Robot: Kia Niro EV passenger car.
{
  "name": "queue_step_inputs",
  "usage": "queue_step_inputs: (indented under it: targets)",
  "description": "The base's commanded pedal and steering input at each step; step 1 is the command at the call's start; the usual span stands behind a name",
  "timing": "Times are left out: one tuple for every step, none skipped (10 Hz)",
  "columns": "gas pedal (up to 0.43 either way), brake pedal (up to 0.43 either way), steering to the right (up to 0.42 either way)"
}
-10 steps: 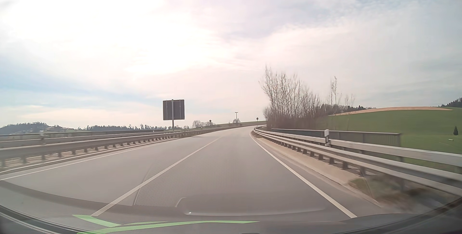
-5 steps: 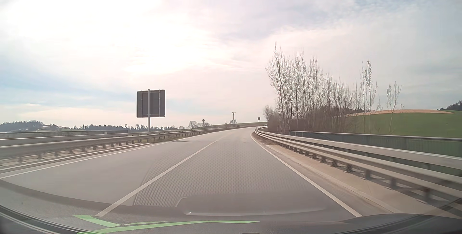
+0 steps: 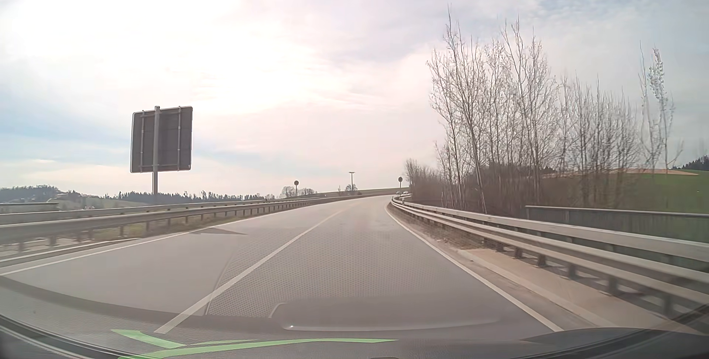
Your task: Follow the waypoints while adhering to traffic rules and regulations
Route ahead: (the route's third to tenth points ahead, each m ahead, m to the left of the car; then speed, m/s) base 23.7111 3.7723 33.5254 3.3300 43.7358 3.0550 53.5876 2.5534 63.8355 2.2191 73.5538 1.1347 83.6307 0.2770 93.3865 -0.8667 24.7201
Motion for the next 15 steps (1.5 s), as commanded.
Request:
queue_step_inputs:
  targets:
    - [0.228, 0.000, 0.008]
    - [0.228, 0.000, 0.008]
    - [0.228, 0.000, 0.008]
    - [0.228, 0.000, 0.008]
    - [0.240, 0.000, 0.008]
    - [0.240, 0.000, 0.008]
    - [0.240, 0.000, 0.008]
    - [0.240, 0.000, 0.008]
    - [0.240, 0.000, 0.008]
    - [0.240, 0.000, 0.008]
    - [0.240, 0.000, 0.009]
    - [0.240, 0.000, 0.009]
    - [0.240, 0.000, 0.009]
    - [0.240, 0.000, 0.009]
    - [0.240, 0.000, 0.009]
